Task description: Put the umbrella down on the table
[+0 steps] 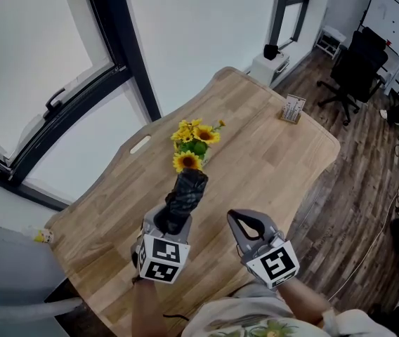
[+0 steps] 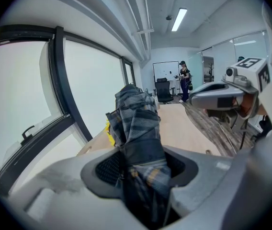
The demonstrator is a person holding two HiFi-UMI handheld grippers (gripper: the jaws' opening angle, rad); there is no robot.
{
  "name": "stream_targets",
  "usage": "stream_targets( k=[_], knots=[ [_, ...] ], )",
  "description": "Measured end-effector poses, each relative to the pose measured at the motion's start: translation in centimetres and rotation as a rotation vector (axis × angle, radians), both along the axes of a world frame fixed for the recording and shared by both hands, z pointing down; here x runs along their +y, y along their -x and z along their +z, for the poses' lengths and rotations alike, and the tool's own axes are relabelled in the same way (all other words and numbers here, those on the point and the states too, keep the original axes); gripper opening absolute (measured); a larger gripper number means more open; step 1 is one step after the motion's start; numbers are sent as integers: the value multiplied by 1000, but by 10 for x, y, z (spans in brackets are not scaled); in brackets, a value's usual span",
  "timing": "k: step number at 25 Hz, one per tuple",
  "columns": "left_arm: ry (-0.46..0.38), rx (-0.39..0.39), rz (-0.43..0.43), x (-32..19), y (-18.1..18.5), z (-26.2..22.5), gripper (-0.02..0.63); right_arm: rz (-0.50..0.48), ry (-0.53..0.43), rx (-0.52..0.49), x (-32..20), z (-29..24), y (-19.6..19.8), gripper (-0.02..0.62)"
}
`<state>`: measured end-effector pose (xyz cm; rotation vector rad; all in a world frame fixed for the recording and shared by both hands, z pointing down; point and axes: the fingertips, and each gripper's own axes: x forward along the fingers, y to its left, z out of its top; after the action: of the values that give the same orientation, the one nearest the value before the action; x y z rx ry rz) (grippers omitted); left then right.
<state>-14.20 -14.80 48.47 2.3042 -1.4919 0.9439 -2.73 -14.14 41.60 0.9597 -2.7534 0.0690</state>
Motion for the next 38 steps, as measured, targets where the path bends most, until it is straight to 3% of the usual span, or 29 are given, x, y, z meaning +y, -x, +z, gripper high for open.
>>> stream_targets(
  k=[38],
  knots=[
    [171,10,51,-15,-2,84,229,10,66,67,-26,35,8,0]
  ],
)
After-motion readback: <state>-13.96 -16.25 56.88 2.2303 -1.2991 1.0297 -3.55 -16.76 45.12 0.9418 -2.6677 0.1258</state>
